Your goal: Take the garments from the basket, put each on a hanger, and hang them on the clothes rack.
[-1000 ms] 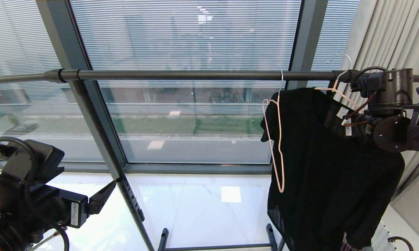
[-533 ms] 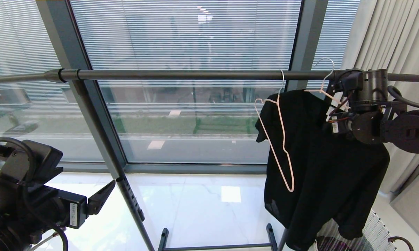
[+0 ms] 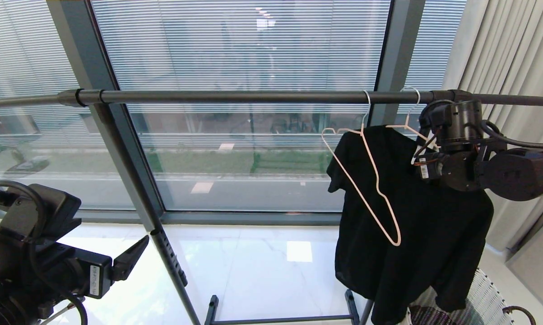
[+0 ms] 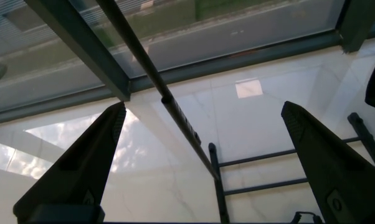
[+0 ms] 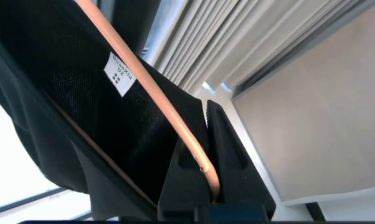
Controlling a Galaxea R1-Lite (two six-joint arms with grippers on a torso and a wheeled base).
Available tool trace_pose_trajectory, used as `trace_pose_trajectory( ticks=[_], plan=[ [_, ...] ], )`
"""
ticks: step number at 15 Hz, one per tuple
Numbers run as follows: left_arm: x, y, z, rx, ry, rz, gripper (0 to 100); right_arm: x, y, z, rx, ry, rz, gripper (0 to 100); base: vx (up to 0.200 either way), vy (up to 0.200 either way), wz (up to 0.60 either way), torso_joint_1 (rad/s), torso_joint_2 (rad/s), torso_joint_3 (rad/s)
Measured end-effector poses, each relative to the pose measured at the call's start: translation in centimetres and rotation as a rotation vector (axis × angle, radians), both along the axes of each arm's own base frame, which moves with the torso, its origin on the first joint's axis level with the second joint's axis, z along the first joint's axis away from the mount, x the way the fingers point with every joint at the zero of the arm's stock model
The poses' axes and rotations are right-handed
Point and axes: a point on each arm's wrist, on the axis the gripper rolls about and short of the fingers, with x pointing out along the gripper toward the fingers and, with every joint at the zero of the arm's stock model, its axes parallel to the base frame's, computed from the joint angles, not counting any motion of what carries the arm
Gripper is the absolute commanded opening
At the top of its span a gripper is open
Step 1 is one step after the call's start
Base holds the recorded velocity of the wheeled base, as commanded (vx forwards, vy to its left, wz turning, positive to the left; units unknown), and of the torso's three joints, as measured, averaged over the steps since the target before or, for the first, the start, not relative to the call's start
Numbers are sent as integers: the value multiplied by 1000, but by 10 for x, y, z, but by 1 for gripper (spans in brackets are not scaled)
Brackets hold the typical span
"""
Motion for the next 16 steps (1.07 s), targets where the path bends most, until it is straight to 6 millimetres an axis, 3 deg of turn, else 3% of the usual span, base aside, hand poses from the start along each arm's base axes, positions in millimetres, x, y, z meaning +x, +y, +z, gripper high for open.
trace_pose_trajectory(
  ticks=[1, 5, 7, 9, 13, 16],
  plan=[
    [0, 0, 0, 0, 1, 0, 100, 0, 0, 0, -1, 1, 0, 100, 0, 0, 0, 0, 0, 0],
    [0, 1, 0, 2, 0, 9, 100, -8, 1, 7, 4, -11, 10, 100, 0, 0, 0, 0, 0, 0],
    [0, 6, 2, 4, -11, 41, 100, -24, -1, 23, -9, -15, 32, 100, 0, 0, 0, 0, 0, 0],
    [0, 12, 3, 6, -20, 75, 100, -48, -6, 42, -18, -13, 51, 100, 0, 0, 0, 0, 0, 0],
    [-3, 23, 6, 21, -42, 150, 100, -116, -36, 90, -18, -64, 98, 100, -50, 0, 0, -1, 1, 2],
    [-3, 27, 6, 24, -44, 188, 100, -153, -57, 85, -21, -31, 194, 100, -200, 0, 0, 15, 4, -1]
  ],
)
